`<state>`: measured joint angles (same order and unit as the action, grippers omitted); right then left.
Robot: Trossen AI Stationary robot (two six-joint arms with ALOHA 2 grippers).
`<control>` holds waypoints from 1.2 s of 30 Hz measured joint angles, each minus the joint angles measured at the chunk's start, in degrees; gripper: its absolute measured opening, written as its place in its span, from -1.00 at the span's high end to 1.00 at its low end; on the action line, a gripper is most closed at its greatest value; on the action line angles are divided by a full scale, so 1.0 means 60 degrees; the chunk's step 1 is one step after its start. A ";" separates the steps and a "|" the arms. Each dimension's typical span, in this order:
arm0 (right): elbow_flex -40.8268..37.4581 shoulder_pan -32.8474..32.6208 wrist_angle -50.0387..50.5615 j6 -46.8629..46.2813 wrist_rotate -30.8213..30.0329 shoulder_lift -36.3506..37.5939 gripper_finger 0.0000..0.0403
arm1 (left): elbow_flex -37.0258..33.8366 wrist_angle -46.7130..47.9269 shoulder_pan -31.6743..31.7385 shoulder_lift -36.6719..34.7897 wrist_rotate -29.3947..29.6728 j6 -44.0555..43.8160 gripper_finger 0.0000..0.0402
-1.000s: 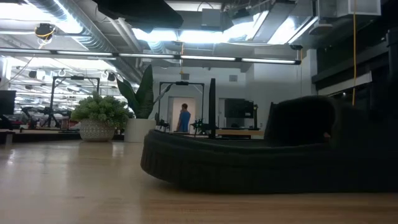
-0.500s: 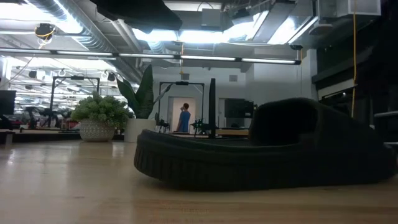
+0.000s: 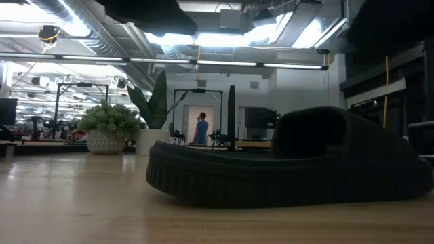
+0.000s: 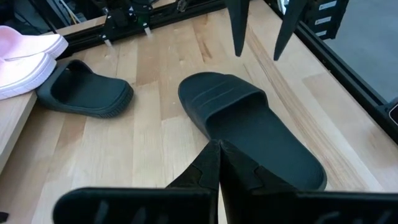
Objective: Pick and place slides into the shelf
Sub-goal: Put the bottom black slide on the shelf
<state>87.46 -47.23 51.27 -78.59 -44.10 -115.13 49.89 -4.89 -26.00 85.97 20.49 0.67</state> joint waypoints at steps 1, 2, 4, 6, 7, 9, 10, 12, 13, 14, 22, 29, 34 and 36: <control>0.0000 0.0044 -0.0068 0.0167 0.0000 0.0000 0.02 | 0.0000 0.0001 0.0001 0.0000 0.0003 0.0000 1.00; 0.0000 0.0068 -0.0159 0.0253 0.0004 0.0000 0.02 | 0.0000 0.0008 -0.0001 0.0000 0.0000 0.0000 1.00; 0.0000 0.0117 -0.0203 0.0409 0.0000 0.0000 0.02 | 0.0000 0.0026 0.0001 0.0000 0.0000 0.0000 1.00; 0.0000 0.0145 -0.0215 0.0445 0.0004 0.0000 0.02 | 0.0000 0.0026 -0.0001 0.0000 0.0002 0.0000 1.00; 0.0000 0.0162 -0.0218 0.0443 0.0004 0.0000 0.02 | 0.0000 0.0026 0.0001 0.0000 0.0004 0.0000 1.00; 0.0000 0.0174 -0.0321 0.0434 0.0004 0.0000 0.02 | 0.0000 0.0026 0.0001 0.0000 0.0000 0.0000 1.00; 0.0000 0.0187 -0.0423 0.0437 0.0007 0.0000 0.02 | 0.0000 0.0029 0.0001 0.0000 0.0000 0.0000 1.00; 0.0000 0.0203 -0.0539 0.0442 0.0007 0.0000 0.02 | 0.0000 0.0028 0.0000 0.0000 0.0000 -0.0003 1.00; 0.0000 0.0202 -0.0621 0.0461 0.0007 -0.0002 0.02 | 0.0000 0.0029 0.0001 0.0000 0.0000 -0.0002 1.00; 0.0000 0.0202 -0.0700 0.0515 0.0007 -0.0006 0.02 | 0.0000 0.0029 0.0001 0.0000 0.0003 0.0000 1.00; -0.0404 0.0199 -0.1661 0.1421 0.0032 -0.0018 0.02 | 0.0000 0.0056 0.0001 0.0000 0.0004 -0.0001 1.00; -0.0444 0.0202 -0.1624 0.1434 0.0029 -0.0022 0.02 | 0.0000 0.0180 0.0001 0.0000 0.0003 -0.0004 1.00; -0.0444 0.0205 -0.1658 0.1408 0.0028 -0.0022 0.02 | 0.0000 0.0247 0.0008 0.0000 0.0004 -0.0007 1.00; -0.0444 0.0217 -0.1659 0.1649 0.0029 -0.0022 0.02 | 0.0000 0.0255 0.0019 0.0000 0.0004 -0.0011 1.00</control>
<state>84.79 -45.93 41.32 -68.69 -43.92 -115.26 49.89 -3.36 -25.89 85.97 20.51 0.60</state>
